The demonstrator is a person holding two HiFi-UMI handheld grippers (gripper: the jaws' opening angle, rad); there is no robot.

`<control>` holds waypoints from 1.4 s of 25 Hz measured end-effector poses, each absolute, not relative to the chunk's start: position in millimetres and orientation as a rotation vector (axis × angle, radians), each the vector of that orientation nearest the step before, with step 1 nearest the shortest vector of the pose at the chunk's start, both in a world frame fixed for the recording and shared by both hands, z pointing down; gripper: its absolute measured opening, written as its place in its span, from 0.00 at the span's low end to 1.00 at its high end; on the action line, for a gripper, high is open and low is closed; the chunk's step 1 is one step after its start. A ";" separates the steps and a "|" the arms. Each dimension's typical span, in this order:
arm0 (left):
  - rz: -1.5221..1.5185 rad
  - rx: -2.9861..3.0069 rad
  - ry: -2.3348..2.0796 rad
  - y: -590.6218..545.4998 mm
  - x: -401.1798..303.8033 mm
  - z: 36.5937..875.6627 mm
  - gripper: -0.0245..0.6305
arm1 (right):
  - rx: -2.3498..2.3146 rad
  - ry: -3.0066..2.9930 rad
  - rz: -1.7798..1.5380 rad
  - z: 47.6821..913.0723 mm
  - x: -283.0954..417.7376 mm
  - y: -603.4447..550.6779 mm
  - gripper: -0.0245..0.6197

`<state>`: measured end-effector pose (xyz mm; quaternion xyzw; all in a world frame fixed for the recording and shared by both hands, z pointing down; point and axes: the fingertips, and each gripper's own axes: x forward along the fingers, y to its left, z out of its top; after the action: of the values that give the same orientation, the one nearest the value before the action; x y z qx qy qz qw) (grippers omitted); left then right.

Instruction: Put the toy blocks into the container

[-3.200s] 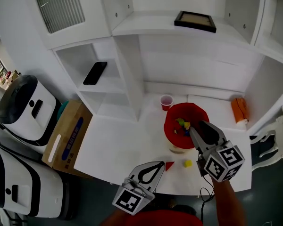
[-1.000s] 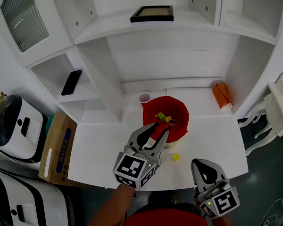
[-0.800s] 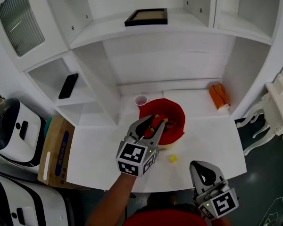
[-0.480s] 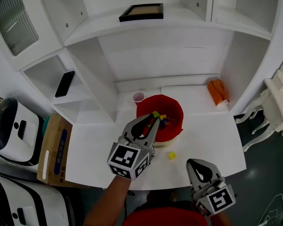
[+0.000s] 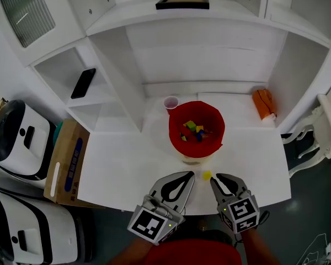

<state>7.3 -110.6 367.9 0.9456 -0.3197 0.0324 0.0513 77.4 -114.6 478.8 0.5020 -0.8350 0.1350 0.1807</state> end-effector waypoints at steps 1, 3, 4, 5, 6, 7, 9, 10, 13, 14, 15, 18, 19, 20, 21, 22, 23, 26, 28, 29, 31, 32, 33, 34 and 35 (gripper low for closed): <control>0.111 2.869 -0.974 -107.1 5.5 375.3 0.06 | 1.396 -2.336 0.399 488.1 75.8 -118.2 0.18; 0.130 2.857 -0.982 -103.7 1.4 388.8 0.06 | 1.349 -2.287 0.443 506.9 73.2 -124.1 0.22; 0.139 2.849 -0.990 -103.3 -1.1 394.3 0.06 | 1.328 -2.263 0.470 516.3 71.9 -126.5 0.25; 0.145 2.840 -1.000 -103.5 -3.9 398.5 0.06 | 1.310 -2.241 0.496 525.8 70.7 -128.8 0.28; 0.148 2.831 -1.009 -103.8 -6.5 401.2 0.06 | 1.293 -2.219 0.521 535.7 69.7 -130.8 0.30; 0.148 2.824 -1.015 -104.0 -8.9 402.4 0.06 | 1.275 -2.197 0.544 545.4 69.0 -132.1 0.32; 0.144 2.817 -1.017 -103.6 -11.7 402.2 0.06 | 1.243 -2.154 0.577 561.5 67.9 -133.2 0.33; 0.144 2.814 -1.014 -103.2 -12.4 401.9 0.06 | 1.232 -2.136 0.587 567.6 67.6 -133.5 0.33; 0.150 2.807 -1.007 -102.6 -14.1 402.8 0.06 | 1.213 -2.099 0.610 578.7 65.2 -135.3 0.33; 0.152 2.804 -1.007 -102.6 -15.0 403.6 0.06 | 1.210 -2.090 0.617 581.2 64.3 -136.2 0.33; 0.154 2.801 -1.007 -102.6 -15.8 404.3 0.06 | 1.206 -2.082 0.621 583.5 63.6 -137.1 0.33; 0.160 2.798 -1.001 -101.6 -16.0 406.1 0.06 | 1.191 -2.074 0.617 588.8 62.8 -138.4 0.33; 0.162 2.798 -0.998 -101.3 -15.6 406.5 0.06 | 1.193 -2.078 0.611 588.9 63.0 -138.4 0.25; 0.165 2.798 -0.995 -101.2 -15.3 406.8 0.06 | 1.201 -2.089 0.607 587.4 63.3 -138.2 0.25; 0.166 2.799 -0.993 -101.3 -15.0 406.8 0.06 | 1.216 -2.110 0.605 583.7 63.6 -137.5 0.25; 0.166 2.800 -0.992 -101.5 -14.5 406.3 0.06 | 1.237 -2.143 0.602 577.3 63.9 -136.3 0.25; 0.163 2.801 -0.992 -101.8 -14.1 405.3 0.06 | 1.265 -2.189 0.601 567.5 64.3 -134.7 0.25; 0.148 2.813 -0.995 -103.5 -13.1 399.3 0.06 | 1.374 -2.376 0.605 515.9 64.8 -128.2 0.25; 0.136 2.816 -1.001 -105.3 -13.6 394.5 0.06 | 1.452 -2.499 0.578 471.2 67.3 -126.9 0.25; 0.130 2.815 -1.005 -106.6 -14.0 392.1 0.06 | 1.484 -2.550 0.549 448.1 68.9 -128.1 0.25; 0.118 2.814 -1.013 -109.9 -14.4 387.1 0.06 | 1.526 -2.628 0.473 403.3 70.8 -134.6 0.25; 0.112 2.817 -1.016 -111.6 -14.3 384.6 0.06 | 1.533 -2.660 0.432 383.8 70.4 -139.5 0.25; 0.108 2.821 -1.017 -113.1 -13.9 382.1 0.06 | 1.534 -2.688 0.391 367.1 69.2 -145.2 0.25; 0.104 2.827 -1.017 -114.5 -13.3 379.8 0.06 | 1.533 -2.709 0.348 353.5 67.8 -151.6 0.25; 0.100 2.832 -1.018 -115.9 -12.6 377.5 0.06 | 1.530 -2.720 0.305 342.9 66.4 -158.9 0.25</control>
<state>-12.6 -115.9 377.5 0.9385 -0.3375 0.0331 0.0651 66.4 -158.9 342.9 0.4879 -0.8675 0.0973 0.0029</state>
